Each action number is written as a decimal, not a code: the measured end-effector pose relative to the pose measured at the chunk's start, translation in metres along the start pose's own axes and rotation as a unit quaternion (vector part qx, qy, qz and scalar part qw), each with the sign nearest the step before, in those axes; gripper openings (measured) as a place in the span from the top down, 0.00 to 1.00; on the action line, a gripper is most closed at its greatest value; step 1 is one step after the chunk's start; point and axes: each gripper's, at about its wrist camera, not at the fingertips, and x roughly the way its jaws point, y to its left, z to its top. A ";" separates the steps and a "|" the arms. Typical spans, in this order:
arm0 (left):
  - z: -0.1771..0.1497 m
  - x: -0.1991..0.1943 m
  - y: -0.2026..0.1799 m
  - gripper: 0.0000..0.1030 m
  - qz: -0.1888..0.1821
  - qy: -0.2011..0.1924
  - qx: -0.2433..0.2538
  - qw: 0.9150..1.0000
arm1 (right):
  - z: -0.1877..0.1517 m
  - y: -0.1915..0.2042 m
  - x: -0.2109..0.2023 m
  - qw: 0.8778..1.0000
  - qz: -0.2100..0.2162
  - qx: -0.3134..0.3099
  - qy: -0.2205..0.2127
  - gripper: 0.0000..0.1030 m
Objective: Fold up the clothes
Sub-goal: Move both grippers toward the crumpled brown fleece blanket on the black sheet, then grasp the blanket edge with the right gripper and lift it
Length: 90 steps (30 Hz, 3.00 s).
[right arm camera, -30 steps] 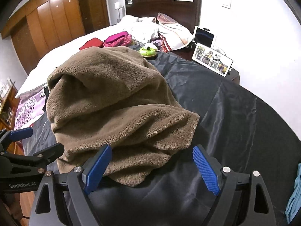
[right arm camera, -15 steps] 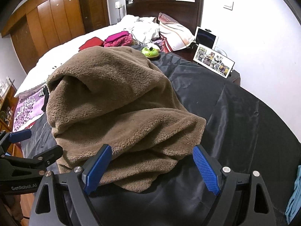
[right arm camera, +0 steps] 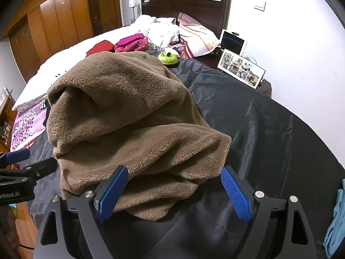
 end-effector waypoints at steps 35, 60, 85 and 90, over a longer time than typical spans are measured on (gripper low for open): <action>0.066 0.030 0.001 0.01 0.039 -0.029 0.023 0.999 | 0.018 -0.010 0.038 0.999 -0.016 0.010 0.026 0.13; 0.068 0.044 0.005 0.00 0.009 -0.011 0.024 1.000 | 0.004 -0.046 0.080 0.980 0.124 0.145 0.052 0.13; 0.049 0.027 -0.004 0.00 0.002 -0.005 0.028 1.000 | -0.013 -0.049 -0.014 0.991 0.048 0.087 -0.089 0.78; 0.030 0.010 -0.029 0.00 -0.010 -0.005 0.060 0.998 | -0.041 -0.078 -0.040 0.989 0.017 0.108 -0.095 0.79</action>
